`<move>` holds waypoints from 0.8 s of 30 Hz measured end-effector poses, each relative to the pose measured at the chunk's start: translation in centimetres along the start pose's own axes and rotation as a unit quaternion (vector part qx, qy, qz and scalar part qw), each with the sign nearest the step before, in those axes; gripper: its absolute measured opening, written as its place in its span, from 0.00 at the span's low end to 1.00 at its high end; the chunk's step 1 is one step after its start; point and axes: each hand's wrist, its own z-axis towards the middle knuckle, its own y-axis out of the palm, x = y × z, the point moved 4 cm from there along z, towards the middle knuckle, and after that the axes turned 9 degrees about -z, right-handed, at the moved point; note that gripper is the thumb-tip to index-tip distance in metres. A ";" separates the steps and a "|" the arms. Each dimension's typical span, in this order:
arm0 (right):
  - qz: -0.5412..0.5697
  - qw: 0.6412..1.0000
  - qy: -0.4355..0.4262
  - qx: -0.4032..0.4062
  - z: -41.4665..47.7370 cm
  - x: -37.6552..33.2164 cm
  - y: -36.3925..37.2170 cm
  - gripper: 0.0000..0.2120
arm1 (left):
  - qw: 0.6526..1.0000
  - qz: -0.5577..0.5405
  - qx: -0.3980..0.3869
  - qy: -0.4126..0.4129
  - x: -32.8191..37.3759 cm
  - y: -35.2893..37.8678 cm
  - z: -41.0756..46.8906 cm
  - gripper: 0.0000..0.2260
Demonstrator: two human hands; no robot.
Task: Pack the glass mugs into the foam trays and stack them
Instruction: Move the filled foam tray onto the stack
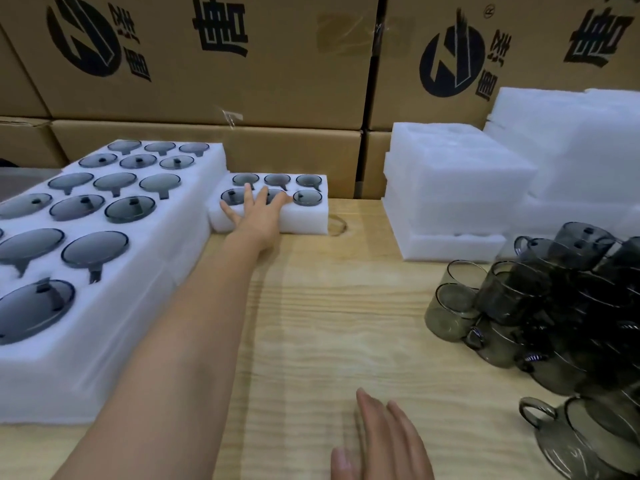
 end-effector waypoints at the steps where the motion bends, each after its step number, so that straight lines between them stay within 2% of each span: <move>1: 0.001 1.000 -0.003 0.000 -0.1 0.0 0.0 0.25 | 1.000 0.008 -0.002 -0.001 0.0 -0.1 -0.2 0.36; 4: 0.009 1.000 0.003 -0.027 -0.2 0.0 -0.1 0.31 | 0.999 0.024 0.026 -0.030 1.9 -0.8 -1.8 0.35; 5: 0.010 0.999 0.004 -0.033 -0.2 0.0 -0.1 0.29 | 0.998 0.013 0.053 -0.020 3.5 -1.2 -2.7 0.34; 7: 0.002 1.000 0.011 -0.029 -0.2 -0.1 -0.3 0.26 | 0.989 -0.074 0.104 0.079 8.3 -2.0 -4.5 0.32; 9: -0.003 0.999 0.015 -0.033 -0.3 -0.2 -0.3 0.27 | 0.959 -0.160 0.094 0.214 14.0 -2.8 -6.3 0.34; 10: -0.010 0.999 0.017 -0.032 -0.4 -0.2 -0.4 0.27 | 0.946 -0.162 0.082 0.267 16.6 -3.2 -7.1 0.35; 12: -0.019 0.999 0.024 -0.031 -0.5 -0.3 -0.9 0.27 | 0.939 -0.120 0.069 0.315 20.4 -3.6 -7.9 0.34; 15: -0.030 0.998 0.028 -0.036 -0.5 -0.4 -1.0 0.28 | 0.954 -0.061 0.062 0.288 22.6 -3.6 -7.7 0.28; 18: -0.040 0.998 0.004 -0.055 -0.3 -0.4 -1.2 0.28 | 0.955 -0.047 0.108 0.271 22.9 -4.5 -8.0 0.22; 21: -0.044 0.994 -0.014 -0.101 -0.4 -0.3 -1.6 0.28 | 0.933 -0.068 0.152 0.318 22.8 -6.2 -10.6 0.18; 24: 0.005 0.989 -0.017 -0.145 -0.6 -0.1 -1.8 0.28 | 0.886 -0.110 0.302 0.334 21.6 -8.6 -15.8 0.14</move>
